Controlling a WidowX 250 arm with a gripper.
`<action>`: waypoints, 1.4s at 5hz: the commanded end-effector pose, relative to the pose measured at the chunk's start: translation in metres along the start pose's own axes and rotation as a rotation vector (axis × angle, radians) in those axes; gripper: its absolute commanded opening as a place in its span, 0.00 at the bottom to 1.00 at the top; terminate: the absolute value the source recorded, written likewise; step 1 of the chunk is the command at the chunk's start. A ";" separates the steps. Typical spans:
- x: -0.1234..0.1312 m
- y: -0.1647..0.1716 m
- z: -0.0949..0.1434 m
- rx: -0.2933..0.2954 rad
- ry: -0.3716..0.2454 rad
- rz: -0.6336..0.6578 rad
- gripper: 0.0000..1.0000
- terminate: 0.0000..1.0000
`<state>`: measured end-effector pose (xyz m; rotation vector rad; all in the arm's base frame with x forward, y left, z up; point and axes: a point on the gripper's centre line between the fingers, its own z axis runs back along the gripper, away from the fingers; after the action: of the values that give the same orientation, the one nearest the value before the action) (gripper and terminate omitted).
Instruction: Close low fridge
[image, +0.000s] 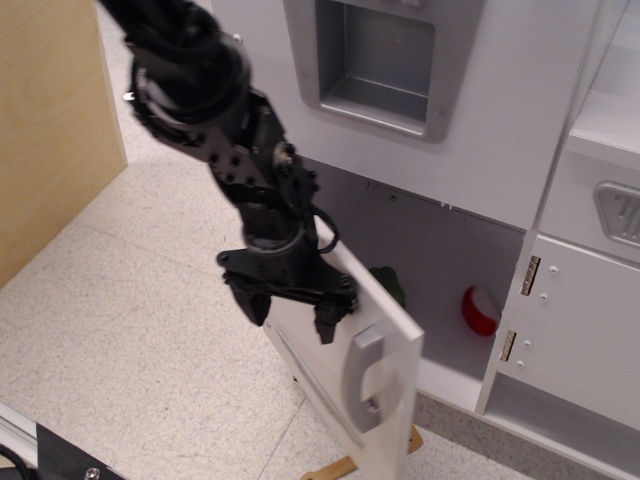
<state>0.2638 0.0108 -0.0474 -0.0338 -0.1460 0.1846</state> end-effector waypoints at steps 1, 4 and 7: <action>0.030 -0.027 -0.005 0.001 -0.031 0.046 1.00 0.00; 0.069 -0.049 -0.019 -0.007 -0.068 0.133 1.00 0.00; 0.070 -0.047 0.005 -0.008 -0.103 0.124 1.00 0.00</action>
<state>0.3281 -0.0249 -0.0527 -0.0299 -0.1863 0.3088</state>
